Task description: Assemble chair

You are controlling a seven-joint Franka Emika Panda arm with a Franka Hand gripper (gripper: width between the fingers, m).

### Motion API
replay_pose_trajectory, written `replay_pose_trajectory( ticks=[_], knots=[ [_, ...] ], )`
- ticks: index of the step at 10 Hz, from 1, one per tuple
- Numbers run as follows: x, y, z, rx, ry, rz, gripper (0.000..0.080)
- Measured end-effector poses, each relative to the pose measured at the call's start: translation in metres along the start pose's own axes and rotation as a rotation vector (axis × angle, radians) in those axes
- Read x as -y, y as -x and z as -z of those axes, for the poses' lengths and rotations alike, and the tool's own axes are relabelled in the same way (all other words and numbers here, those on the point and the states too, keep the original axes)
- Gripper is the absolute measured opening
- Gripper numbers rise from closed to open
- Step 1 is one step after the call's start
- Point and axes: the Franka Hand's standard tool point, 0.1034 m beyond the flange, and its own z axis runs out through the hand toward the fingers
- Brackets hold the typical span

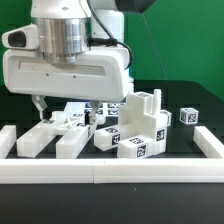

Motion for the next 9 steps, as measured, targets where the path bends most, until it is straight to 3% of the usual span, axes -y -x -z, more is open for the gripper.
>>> replay_pose_trajectory(
  ticks=[9],
  knots=[
    [-0.0028, 0.0056, -0.0131, -0.013, 0.007, 0.151, 0.0649]
  ],
)
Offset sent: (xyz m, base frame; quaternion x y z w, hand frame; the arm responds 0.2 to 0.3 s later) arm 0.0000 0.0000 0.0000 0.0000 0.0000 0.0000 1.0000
